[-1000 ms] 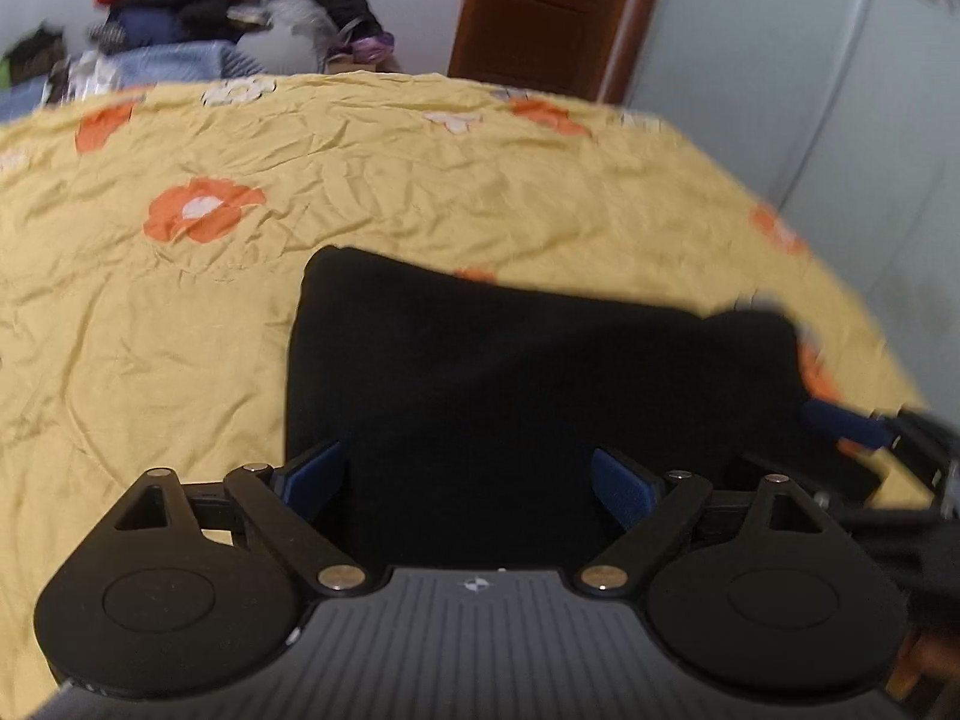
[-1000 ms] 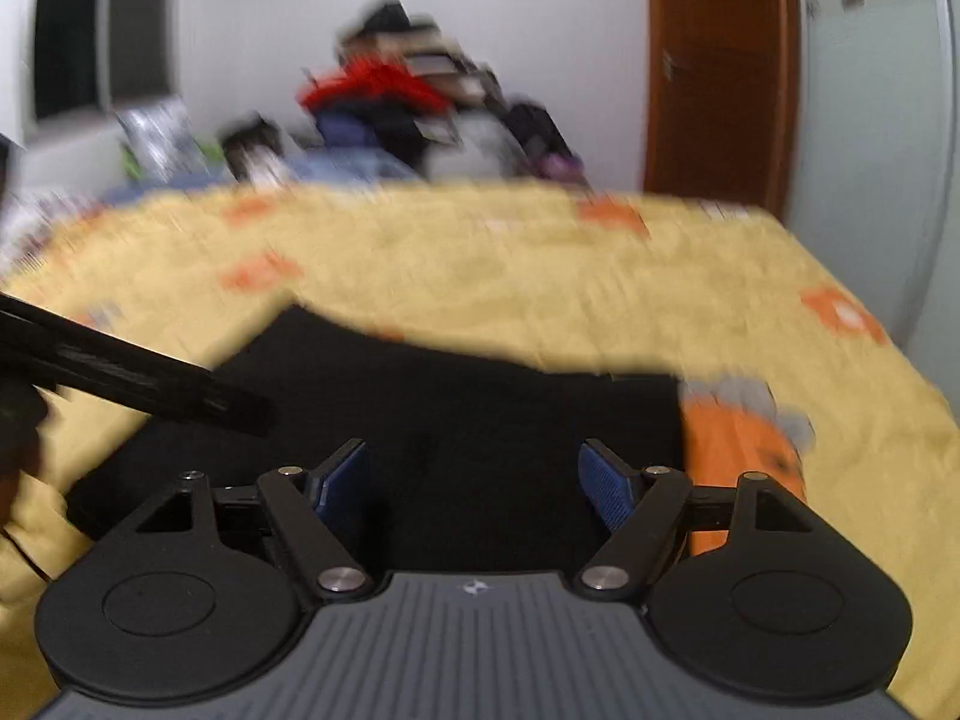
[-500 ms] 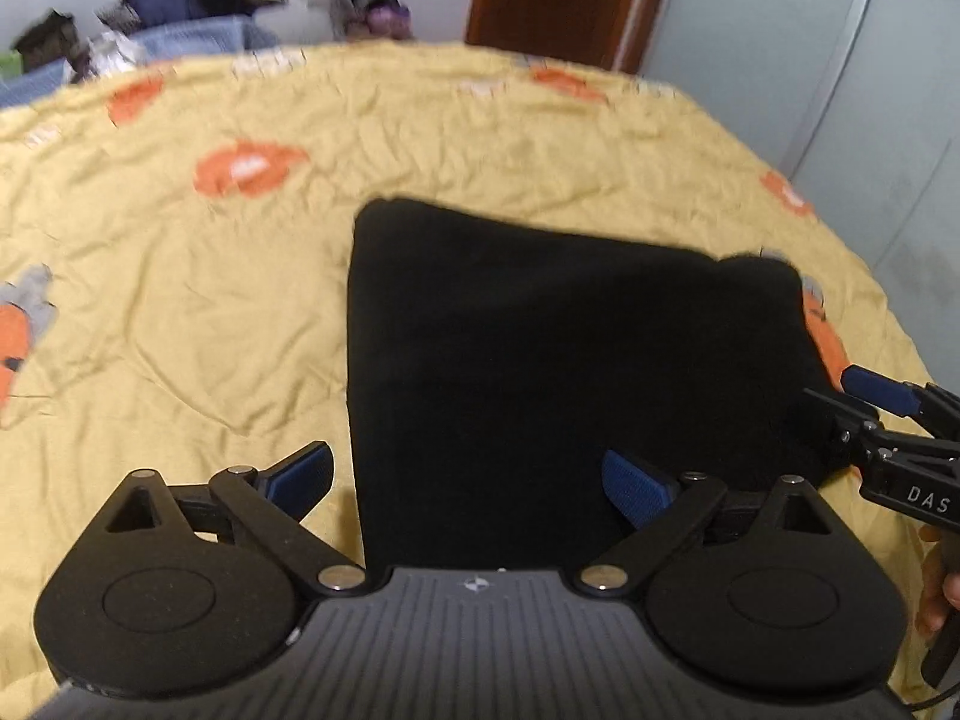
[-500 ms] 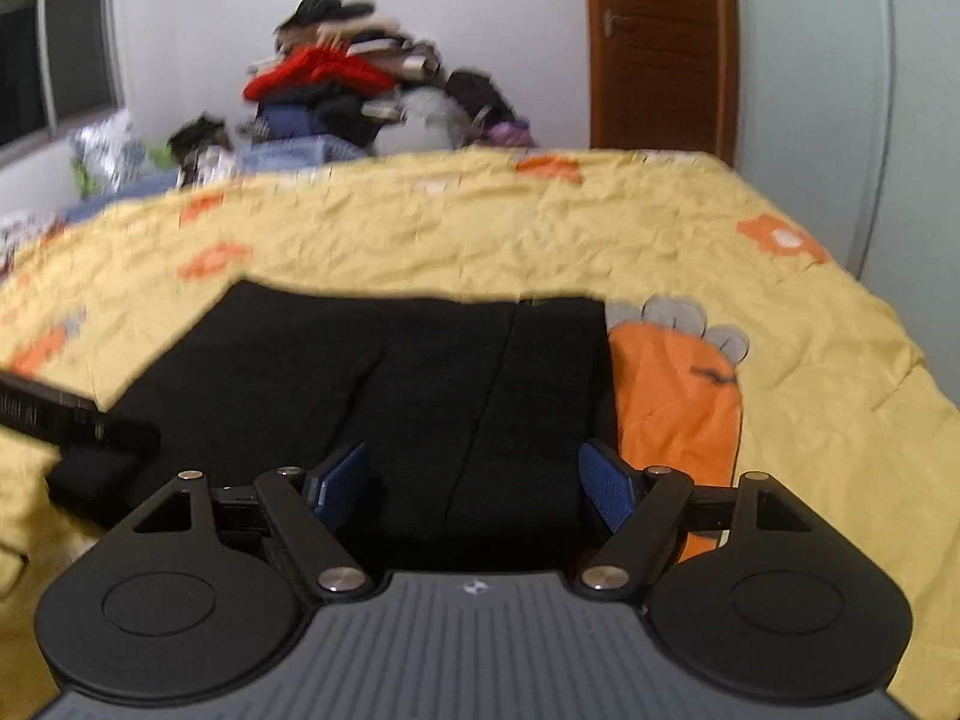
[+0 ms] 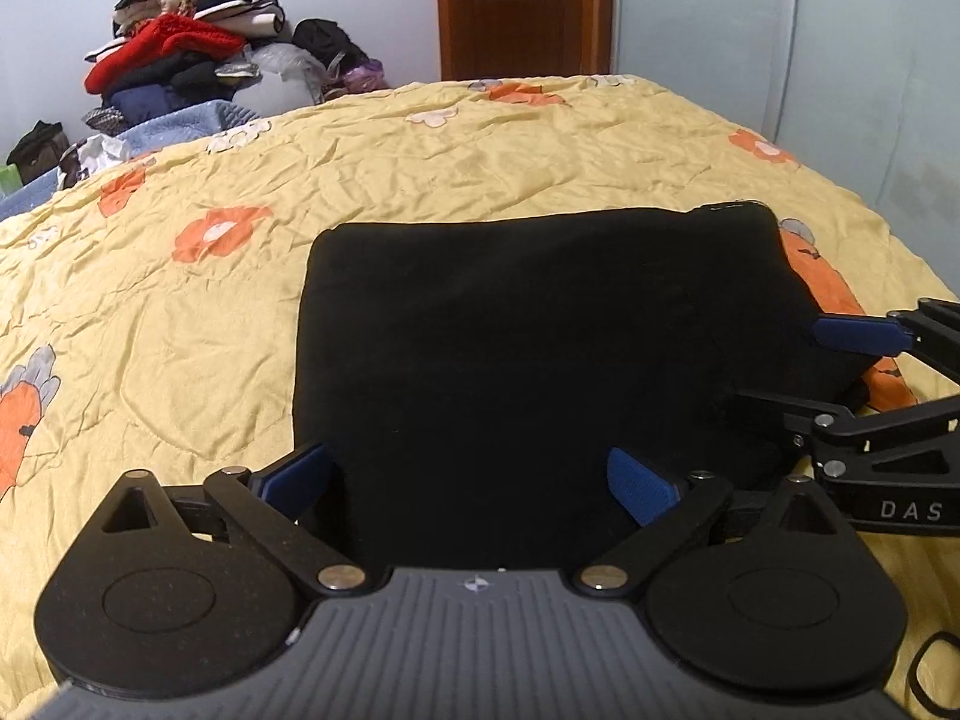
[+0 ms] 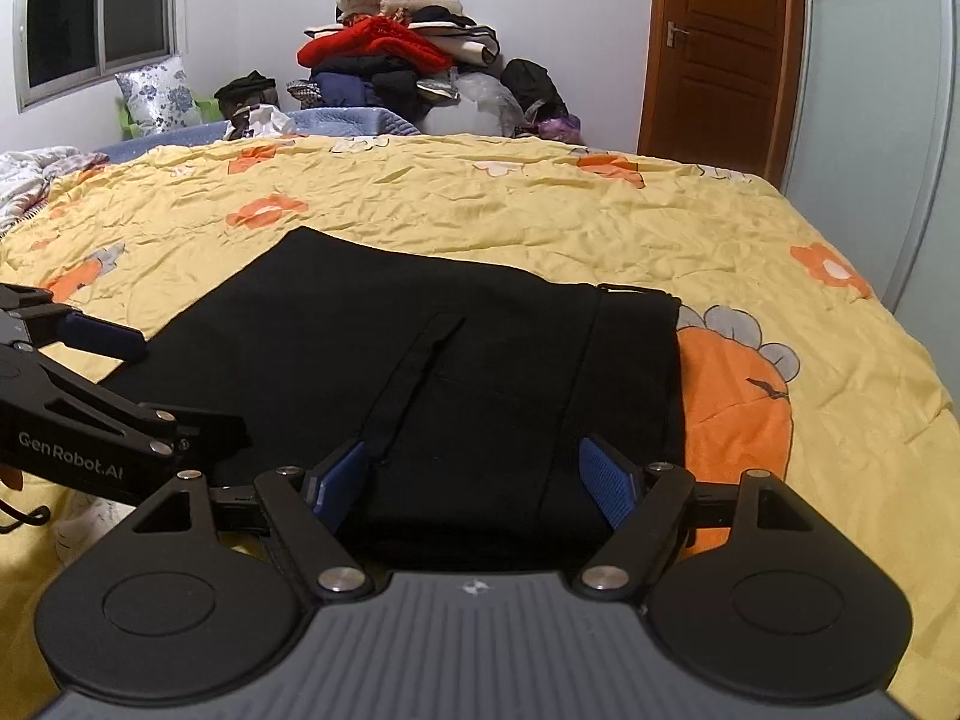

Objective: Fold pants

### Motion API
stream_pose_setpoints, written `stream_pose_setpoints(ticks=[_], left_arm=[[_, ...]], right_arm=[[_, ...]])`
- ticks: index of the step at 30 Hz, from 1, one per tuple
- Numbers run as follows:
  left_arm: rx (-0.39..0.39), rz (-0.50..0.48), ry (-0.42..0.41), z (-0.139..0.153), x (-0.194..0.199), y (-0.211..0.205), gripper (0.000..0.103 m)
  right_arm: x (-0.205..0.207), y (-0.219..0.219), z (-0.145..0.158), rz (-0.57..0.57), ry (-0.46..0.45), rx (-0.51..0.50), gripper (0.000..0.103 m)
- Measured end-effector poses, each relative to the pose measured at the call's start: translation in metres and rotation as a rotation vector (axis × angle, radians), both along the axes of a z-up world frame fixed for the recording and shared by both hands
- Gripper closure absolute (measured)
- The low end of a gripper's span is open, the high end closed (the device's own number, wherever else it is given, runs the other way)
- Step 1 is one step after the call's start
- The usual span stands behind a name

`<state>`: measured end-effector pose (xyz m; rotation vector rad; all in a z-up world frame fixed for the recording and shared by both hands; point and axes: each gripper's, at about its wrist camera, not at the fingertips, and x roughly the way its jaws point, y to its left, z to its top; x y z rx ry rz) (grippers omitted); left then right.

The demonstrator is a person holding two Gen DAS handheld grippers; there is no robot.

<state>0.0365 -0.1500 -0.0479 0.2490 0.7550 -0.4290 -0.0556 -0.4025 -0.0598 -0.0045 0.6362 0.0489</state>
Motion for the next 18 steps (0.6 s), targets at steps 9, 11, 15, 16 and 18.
stream_pose_setpoints(ticks=[9,11,15,16,18], left_arm=[[0.014,0.019,-0.004,0.000,-0.002,-0.001,0.000],[0.015,0.025,-0.008,0.000,-0.003,-0.001,0.000],[0.017,0.033,-0.017,-0.001,-0.004,-0.003,0.000],[0.018,0.035,-0.018,-0.002,-0.005,-0.003,0.000],[0.020,0.038,-0.020,-0.002,-0.006,-0.004,0.000]], right_arm=[[-0.006,-0.002,-0.004,-0.008,-0.014,-0.018,0.023],[-0.007,-0.004,0.000,-0.019,-0.004,-0.019,0.022],[-0.012,-0.005,0.012,-0.066,-0.042,-0.054,0.022],[-0.012,-0.006,0.013,-0.068,-0.047,-0.053,0.022],[-0.010,-0.007,0.010,-0.066,-0.036,-0.056,0.022]])
